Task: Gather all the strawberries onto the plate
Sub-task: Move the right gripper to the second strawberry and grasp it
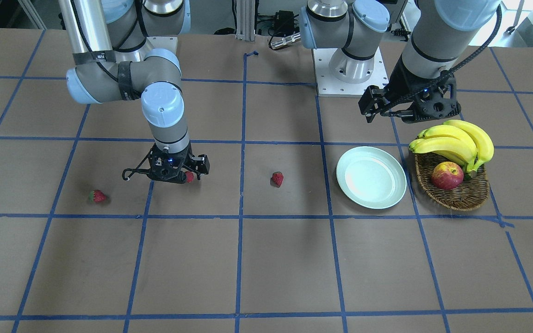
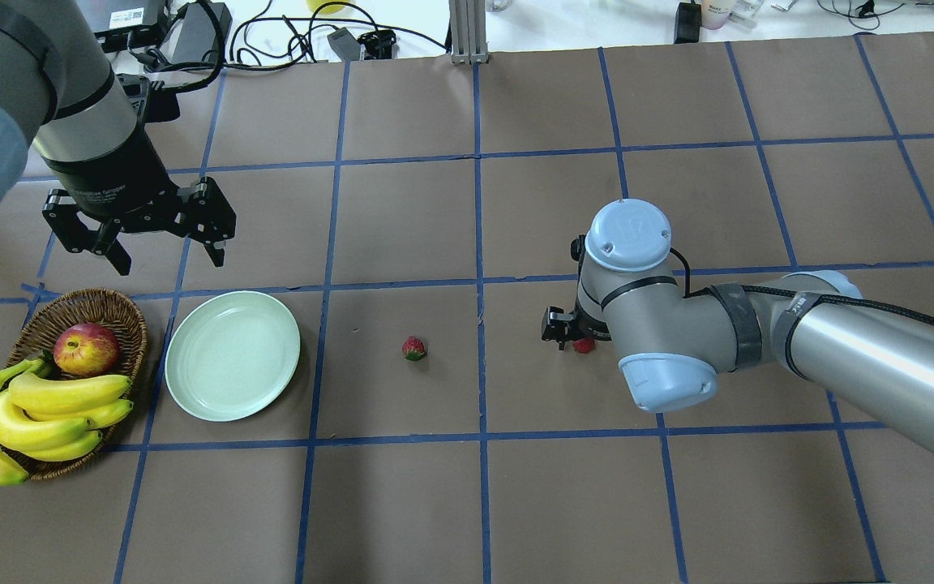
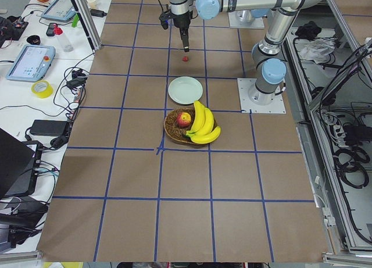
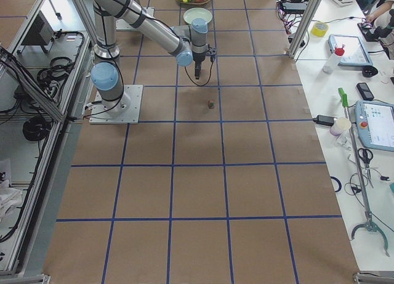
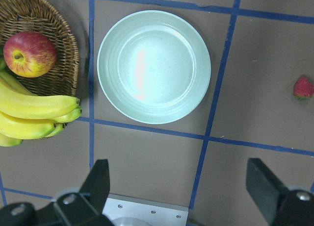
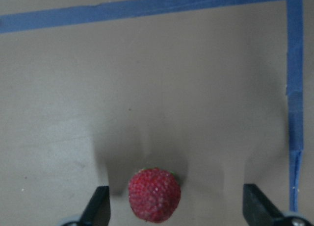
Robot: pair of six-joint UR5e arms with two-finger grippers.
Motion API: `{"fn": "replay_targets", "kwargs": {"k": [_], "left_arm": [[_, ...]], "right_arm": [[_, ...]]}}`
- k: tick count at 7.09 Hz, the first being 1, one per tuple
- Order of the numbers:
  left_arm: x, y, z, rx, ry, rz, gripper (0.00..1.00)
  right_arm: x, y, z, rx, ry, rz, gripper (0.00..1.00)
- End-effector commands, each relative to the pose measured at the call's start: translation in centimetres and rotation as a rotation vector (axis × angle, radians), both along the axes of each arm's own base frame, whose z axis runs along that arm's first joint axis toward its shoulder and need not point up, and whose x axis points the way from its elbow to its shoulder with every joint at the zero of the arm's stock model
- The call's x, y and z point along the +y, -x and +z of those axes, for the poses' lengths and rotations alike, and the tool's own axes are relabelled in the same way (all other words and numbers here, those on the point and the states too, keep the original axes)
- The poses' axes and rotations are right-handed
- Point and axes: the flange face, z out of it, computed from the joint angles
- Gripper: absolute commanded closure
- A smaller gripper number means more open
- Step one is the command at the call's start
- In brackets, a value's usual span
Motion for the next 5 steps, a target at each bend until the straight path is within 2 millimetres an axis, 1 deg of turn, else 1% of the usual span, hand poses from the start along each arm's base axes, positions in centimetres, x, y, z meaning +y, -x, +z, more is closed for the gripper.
{"fn": "replay_targets", "kwargs": {"k": [1,2,3,4,5], "left_arm": [[0.1,0.0,0.0,0.0,0.0,-0.001,0.0],[0.1,0.1,-0.2,0.005,-0.003,-0.002,0.0],[0.1,0.1,0.4,0.004,0.019,0.006,0.0],[0.1,0.1,1.0,0.003,0.04,-0.001,0.0],[0.1,0.2,1.6,-0.001,0.057,-0.005,0.0]], "right_arm": [[0.4,-0.4,-0.5,-0.041,-0.02,0.001,0.62],[0.0,-0.4,-0.1,-0.044,-0.008,0.003,0.83],[-0.2,-0.5,0.1,-0.047,0.009,0.038,0.89],[-0.4,-0.5,0.4,-0.049,0.016,0.074,0.99],[-0.9,-0.6,1.0,-0.044,0.029,0.071,1.0]]}}
